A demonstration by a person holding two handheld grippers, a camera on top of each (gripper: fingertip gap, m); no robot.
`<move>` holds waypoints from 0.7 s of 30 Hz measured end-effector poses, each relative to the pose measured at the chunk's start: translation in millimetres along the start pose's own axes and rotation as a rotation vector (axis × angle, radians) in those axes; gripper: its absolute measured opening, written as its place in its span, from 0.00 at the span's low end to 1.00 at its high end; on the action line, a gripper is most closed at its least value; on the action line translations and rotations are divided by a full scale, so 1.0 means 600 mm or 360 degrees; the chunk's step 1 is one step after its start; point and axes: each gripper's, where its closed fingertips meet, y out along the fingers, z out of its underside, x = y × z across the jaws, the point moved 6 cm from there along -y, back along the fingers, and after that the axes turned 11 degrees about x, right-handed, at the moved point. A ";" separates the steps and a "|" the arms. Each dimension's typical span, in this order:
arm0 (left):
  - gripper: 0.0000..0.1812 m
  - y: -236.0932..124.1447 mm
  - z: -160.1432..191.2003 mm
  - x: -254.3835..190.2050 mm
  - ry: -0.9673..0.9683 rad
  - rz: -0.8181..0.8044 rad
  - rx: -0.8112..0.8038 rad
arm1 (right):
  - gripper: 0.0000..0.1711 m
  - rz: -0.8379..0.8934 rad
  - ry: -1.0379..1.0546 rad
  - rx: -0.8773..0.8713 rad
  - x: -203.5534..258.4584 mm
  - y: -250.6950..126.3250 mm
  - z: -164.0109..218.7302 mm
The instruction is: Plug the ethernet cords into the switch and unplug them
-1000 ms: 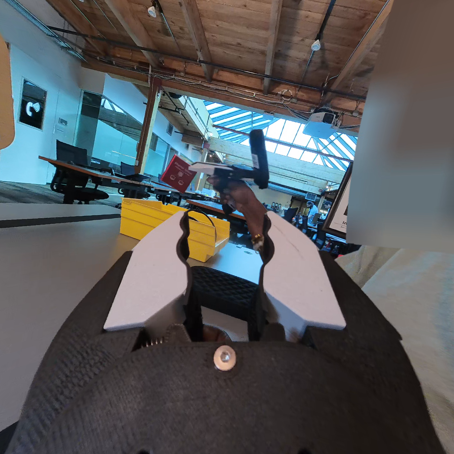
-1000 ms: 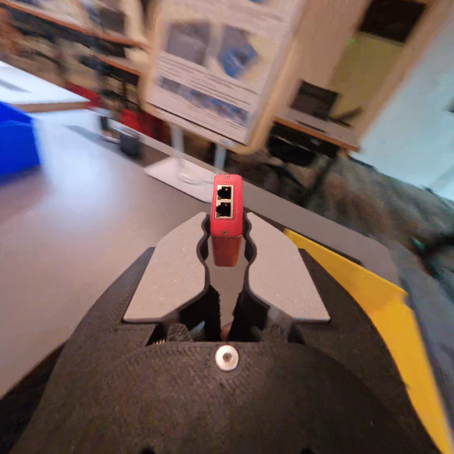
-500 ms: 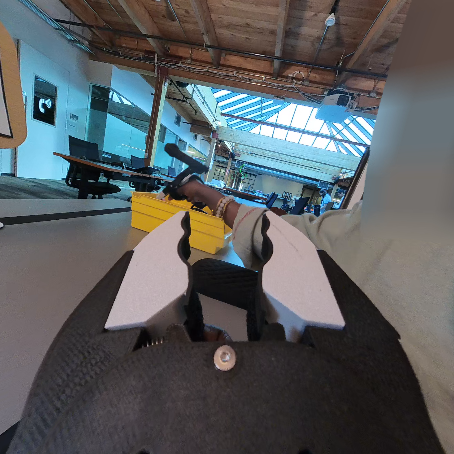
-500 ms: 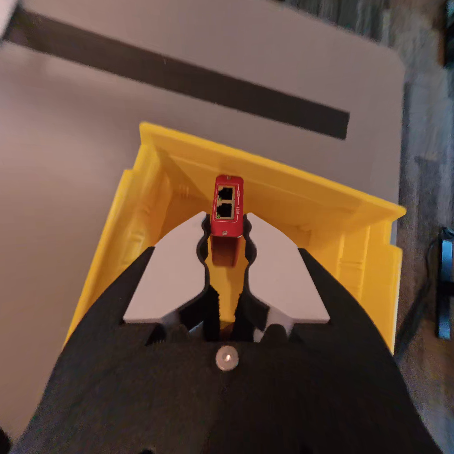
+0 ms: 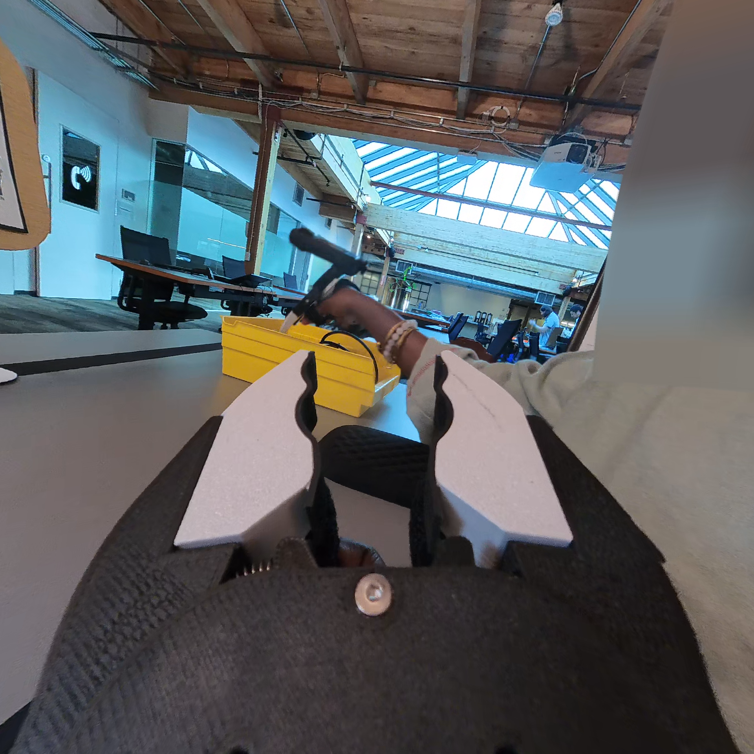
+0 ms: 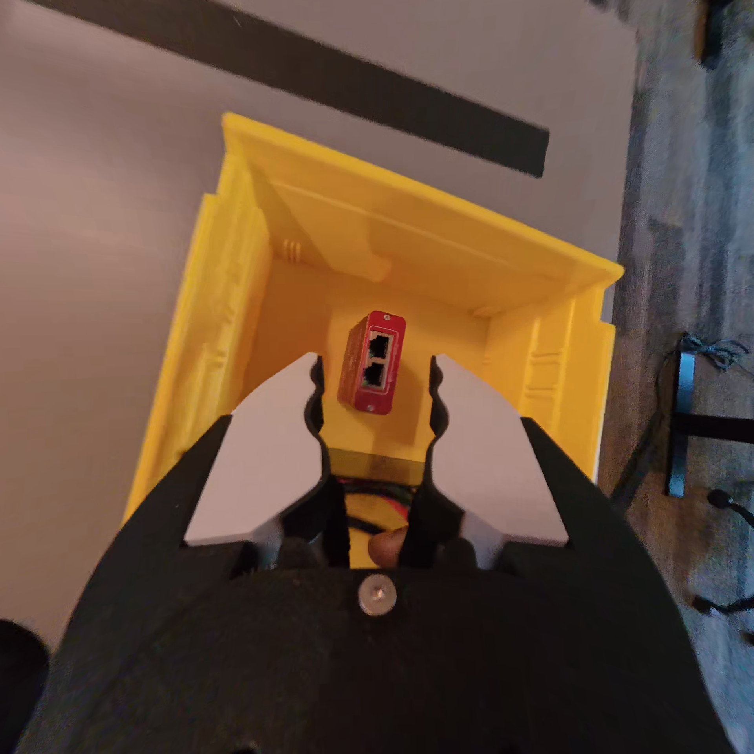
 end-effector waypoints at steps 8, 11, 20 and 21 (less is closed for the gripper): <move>0.30 0.004 0.005 -0.001 0.0047 -0.0047 0.0047 | 0.42 -0.0284 -0.0133 -0.0452 0.114 -0.138 0.128; 0.30 0.008 0.009 -0.003 0.0102 -0.0092 0.0092 | 0.44 -0.0226 -0.0107 -0.0414 0.142 -0.132 0.200; 0.29 0.011 0.009 -0.002 0.0158 -0.0153 0.0118 | 0.10 -0.0215 -0.0128 -0.0420 0.186 -0.053 0.242; 0.29 0.010 0.009 -0.001 0.0158 -0.0160 0.0113 | 0.10 -0.0168 -0.0173 -0.0408 0.189 -0.051 0.235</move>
